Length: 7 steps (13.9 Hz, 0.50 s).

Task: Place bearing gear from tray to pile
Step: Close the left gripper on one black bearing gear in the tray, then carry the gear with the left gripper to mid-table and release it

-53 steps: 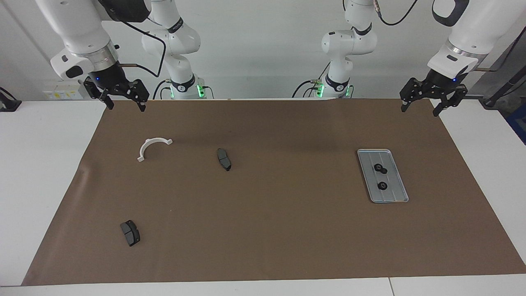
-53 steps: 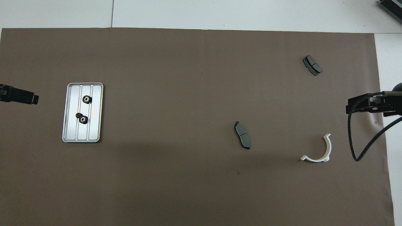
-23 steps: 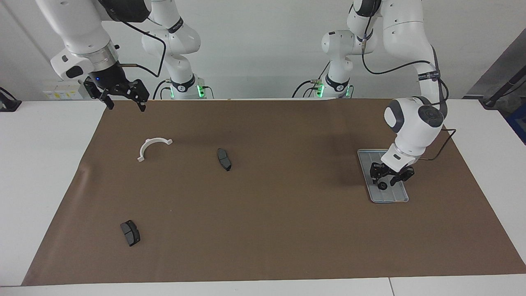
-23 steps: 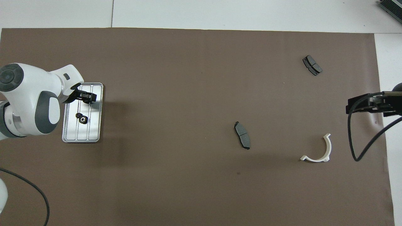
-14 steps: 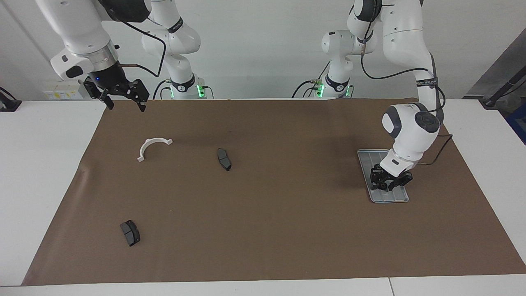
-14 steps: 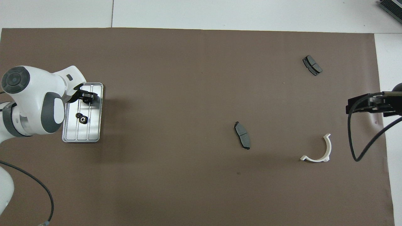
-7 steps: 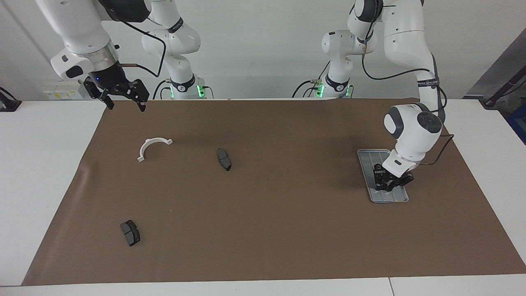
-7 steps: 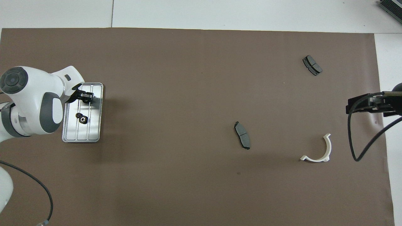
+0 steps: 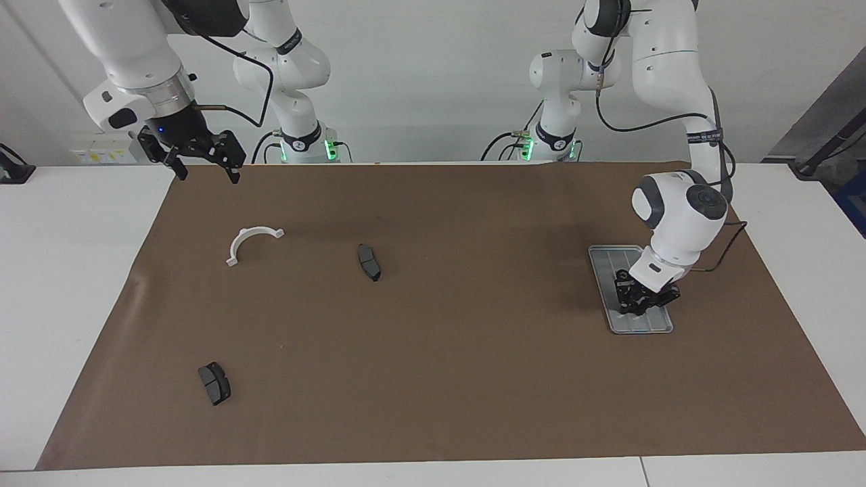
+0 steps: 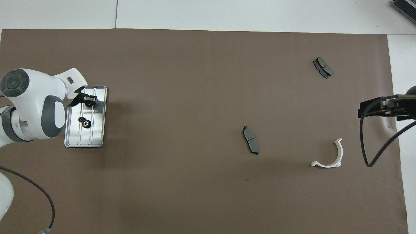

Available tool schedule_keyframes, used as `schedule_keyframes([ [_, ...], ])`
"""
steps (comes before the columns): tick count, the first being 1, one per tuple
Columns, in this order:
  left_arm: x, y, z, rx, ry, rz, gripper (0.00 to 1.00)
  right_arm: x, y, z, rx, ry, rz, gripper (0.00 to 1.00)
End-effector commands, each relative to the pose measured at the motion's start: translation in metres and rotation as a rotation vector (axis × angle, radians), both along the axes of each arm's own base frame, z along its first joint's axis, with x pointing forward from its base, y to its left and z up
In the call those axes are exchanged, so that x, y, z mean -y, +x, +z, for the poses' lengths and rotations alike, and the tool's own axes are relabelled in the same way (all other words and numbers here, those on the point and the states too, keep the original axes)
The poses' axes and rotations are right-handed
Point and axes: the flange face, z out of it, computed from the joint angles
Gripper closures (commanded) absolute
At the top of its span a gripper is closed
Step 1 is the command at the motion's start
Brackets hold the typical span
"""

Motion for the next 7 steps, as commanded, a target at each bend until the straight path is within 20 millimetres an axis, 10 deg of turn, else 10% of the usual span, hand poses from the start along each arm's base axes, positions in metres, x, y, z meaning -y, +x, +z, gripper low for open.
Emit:
schedule_keyframes([
  [1,-0.001,-0.002,-0.004,0.002,-0.007,0.013,0.97,0.001,-0.007,0.001,-0.001,0.018,0.007,0.00],
  [7,0.005,0.013,0.016,0.003,-0.019,0.028,1.00,0.001,-0.007,0.000,-0.003,0.018,0.007,0.00],
])
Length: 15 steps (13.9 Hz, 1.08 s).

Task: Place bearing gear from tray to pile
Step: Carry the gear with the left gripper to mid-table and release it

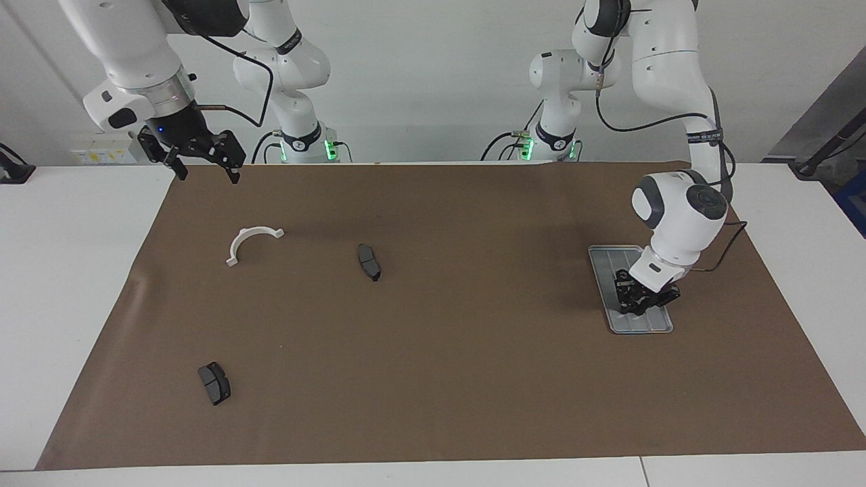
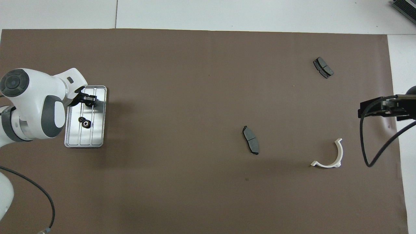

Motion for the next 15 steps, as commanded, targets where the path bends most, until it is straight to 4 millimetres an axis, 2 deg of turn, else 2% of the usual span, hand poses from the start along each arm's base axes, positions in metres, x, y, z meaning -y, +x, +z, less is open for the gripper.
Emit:
schedule_keyframes([
  [1,0.012,0.019,0.023,-0.011,-0.036,0.052,1.00,0.001,-0.007,0.001,-0.001,0.019,0.007,0.00],
  [2,0.026,0.026,0.032,-0.026,-0.050,0.074,1.00,0.001,-0.007,0.001,-0.001,0.018,0.007,0.00],
  [4,0.078,0.025,0.042,-0.036,-0.065,0.129,1.00,0.001,-0.007,0.000,-0.003,0.018,0.007,0.00],
  [7,0.181,0.004,0.044,-0.049,-0.088,0.248,1.00,0.001,-0.007,0.001,-0.001,0.018,0.007,0.00],
  [8,0.219,-0.008,0.044,-0.051,-0.096,0.287,1.00,0.001,-0.007,0.001,-0.001,0.019,0.007,0.00],
  [11,0.313,-0.052,0.047,-0.069,-0.107,0.335,1.00,0.001,-0.007,0.000,-0.003,0.018,0.007,0.00],
  [14,0.389,-0.096,0.051,-0.065,-0.109,0.329,1.00,0.001,-0.007,0.001,-0.001,0.018,0.007,0.00],
  [15,0.408,-0.110,0.050,-0.058,-0.098,0.317,1.00,0.001,-0.007,0.001,-0.001,0.018,0.007,0.00],
])
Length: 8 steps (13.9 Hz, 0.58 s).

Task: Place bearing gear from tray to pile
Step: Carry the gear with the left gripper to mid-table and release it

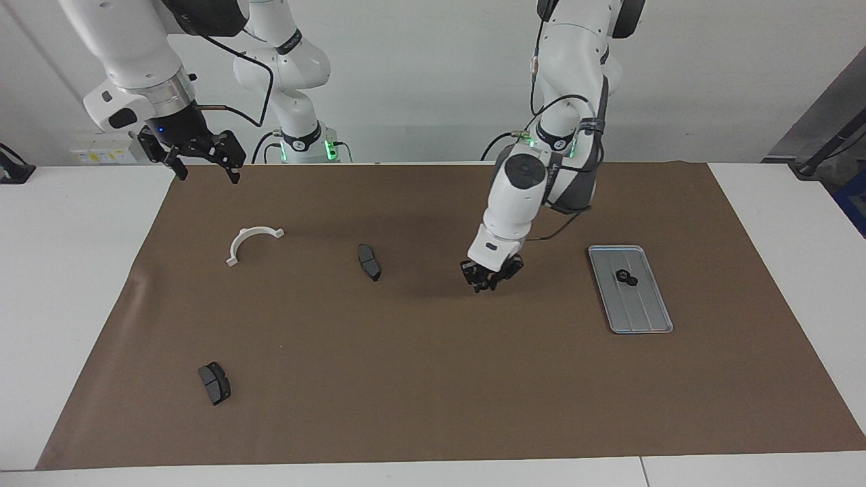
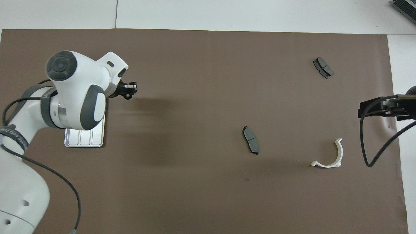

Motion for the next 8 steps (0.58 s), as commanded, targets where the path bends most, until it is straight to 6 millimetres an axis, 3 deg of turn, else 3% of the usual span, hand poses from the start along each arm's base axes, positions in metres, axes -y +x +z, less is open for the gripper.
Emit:
schedule_keyframes([
  [1,0.039,-0.023,0.001,0.017,0.034,-0.010,0.98,0.001,-0.007,0.001,-0.001,0.018,0.007,0.00],
  [2,0.048,-0.030,0.000,0.021,0.034,-0.027,0.90,0.001,-0.007,0.001,-0.001,0.018,0.007,0.00],
  [3,0.058,-0.037,-0.001,0.028,0.027,-0.044,0.76,0.001,-0.007,0.001,-0.001,0.019,0.007,0.00],
  [6,0.068,-0.039,-0.002,0.067,-0.006,-0.059,0.40,0.001,-0.007,0.001,-0.001,0.019,0.007,0.00],
  [8,0.070,-0.037,0.000,0.083,-0.022,-0.056,0.04,0.001,-0.007,0.001,-0.001,0.018,0.007,0.00],
])
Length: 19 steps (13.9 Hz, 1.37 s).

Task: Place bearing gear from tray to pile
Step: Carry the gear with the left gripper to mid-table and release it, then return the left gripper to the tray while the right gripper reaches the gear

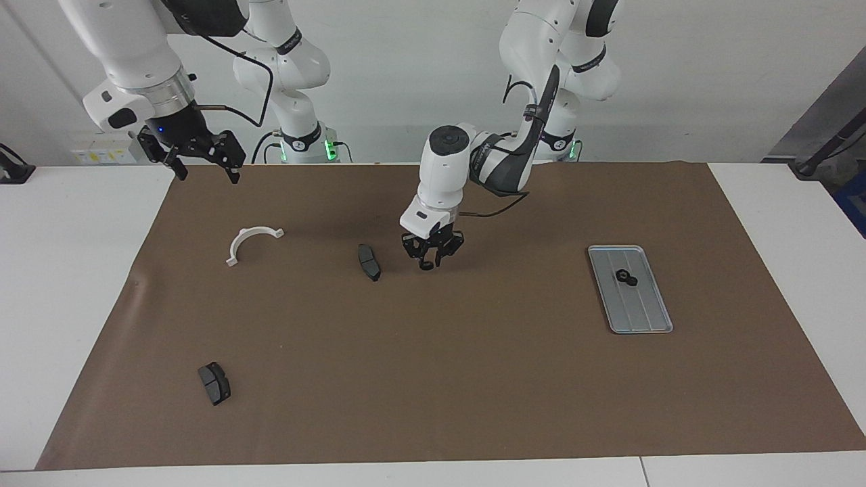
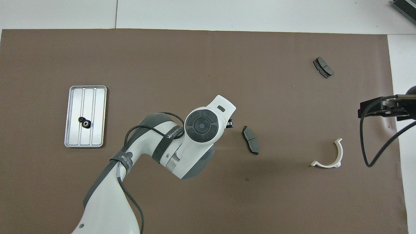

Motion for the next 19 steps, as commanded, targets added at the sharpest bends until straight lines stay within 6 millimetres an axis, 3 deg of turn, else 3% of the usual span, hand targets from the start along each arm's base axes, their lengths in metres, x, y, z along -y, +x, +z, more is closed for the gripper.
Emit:
schedule_keyframes([
  [1,0.004,0.006,0.002,0.034,-0.003,0.002,0.00,0.001,-0.007,0.001,-0.001,0.018,0.007,0.00],
  [3,-0.018,0.024,0.002,0.030,0.009,0.036,0.00,0.001,-0.007,0.001,-0.001,0.018,0.007,0.00],
  [6,-0.118,0.087,0.011,0.019,0.037,0.136,0.00,0.001,-0.007,0.001,-0.001,0.019,0.007,0.00],
  [10,-0.266,0.129,0.026,-0.058,0.111,0.083,0.00,0.000,-0.007,0.001,-0.001,0.018,0.010,0.00],
  [12,-0.337,0.135,0.034,-0.090,0.133,-0.020,0.00,0.000,-0.007,0.001,0.000,0.017,0.010,0.00],
  [13,-0.361,0.134,0.035,-0.092,0.136,-0.052,0.00,0.000,-0.007,0.001,0.000,0.017,0.010,0.00],
  [18,-0.436,0.109,0.010,-0.132,0.139,-0.106,0.00,-0.004,-0.002,-0.001,0.038,0.021,0.046,0.00],
  [19,-0.448,0.103,0.002,-0.123,0.138,-0.087,0.00,-0.025,0.002,-0.010,0.061,0.031,0.077,0.00],
])
